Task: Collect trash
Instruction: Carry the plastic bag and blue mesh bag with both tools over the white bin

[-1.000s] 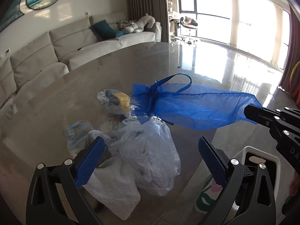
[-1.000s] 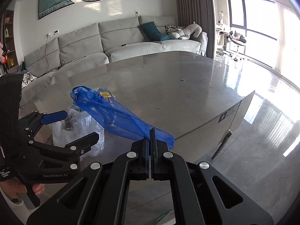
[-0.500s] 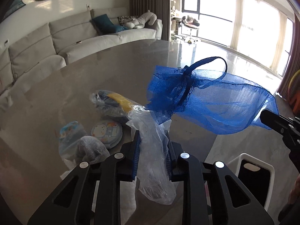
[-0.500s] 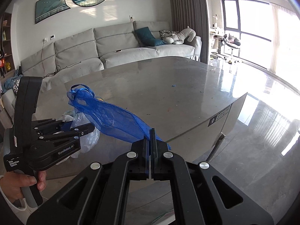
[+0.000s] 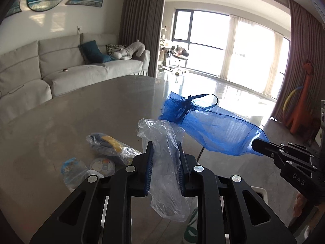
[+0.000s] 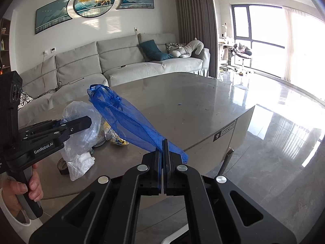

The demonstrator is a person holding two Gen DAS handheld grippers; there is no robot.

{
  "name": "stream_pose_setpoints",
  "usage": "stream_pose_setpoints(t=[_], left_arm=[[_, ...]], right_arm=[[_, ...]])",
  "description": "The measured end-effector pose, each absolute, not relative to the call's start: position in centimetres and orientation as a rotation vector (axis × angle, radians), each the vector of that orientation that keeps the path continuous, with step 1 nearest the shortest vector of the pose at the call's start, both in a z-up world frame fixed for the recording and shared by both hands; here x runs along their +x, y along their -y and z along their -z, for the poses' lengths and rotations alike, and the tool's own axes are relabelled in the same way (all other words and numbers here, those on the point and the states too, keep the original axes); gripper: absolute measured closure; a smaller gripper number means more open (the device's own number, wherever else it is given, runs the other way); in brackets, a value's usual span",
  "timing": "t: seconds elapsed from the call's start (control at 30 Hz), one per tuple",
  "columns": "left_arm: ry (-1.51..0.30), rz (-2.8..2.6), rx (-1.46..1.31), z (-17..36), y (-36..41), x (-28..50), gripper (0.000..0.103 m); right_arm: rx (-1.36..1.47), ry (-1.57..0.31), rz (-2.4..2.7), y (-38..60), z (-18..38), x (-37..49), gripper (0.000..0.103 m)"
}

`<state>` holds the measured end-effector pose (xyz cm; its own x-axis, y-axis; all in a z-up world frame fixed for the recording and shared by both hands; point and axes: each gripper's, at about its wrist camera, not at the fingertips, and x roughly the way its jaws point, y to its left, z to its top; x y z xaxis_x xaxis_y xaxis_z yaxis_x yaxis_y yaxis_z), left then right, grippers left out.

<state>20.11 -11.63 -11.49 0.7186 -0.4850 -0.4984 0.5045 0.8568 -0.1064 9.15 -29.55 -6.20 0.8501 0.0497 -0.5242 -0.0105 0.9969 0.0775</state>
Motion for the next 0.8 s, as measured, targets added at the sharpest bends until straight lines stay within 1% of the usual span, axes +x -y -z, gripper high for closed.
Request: stream_pose_setpoints(t=[0.2, 0.4, 0.8], left_arm=[[-0.538, 0.673, 0.064, 12.0, 15.2, 17.5, 0.083], [-0.559, 0.787, 0.125, 13.8, 19.9, 15.0, 0.083], [-0.620, 0.977, 0.240, 18.5, 27.5, 11.7, 0.083]], right_arm=[[0.100, -0.571, 0.063, 31.7, 6.2, 6.0, 0.101], [0.120, -0.582, 0.146, 33.8, 6.9, 2.4, 0.101], [0.165, -0.643, 0.271, 37.1, 10.5, -2.2, 0.101]])
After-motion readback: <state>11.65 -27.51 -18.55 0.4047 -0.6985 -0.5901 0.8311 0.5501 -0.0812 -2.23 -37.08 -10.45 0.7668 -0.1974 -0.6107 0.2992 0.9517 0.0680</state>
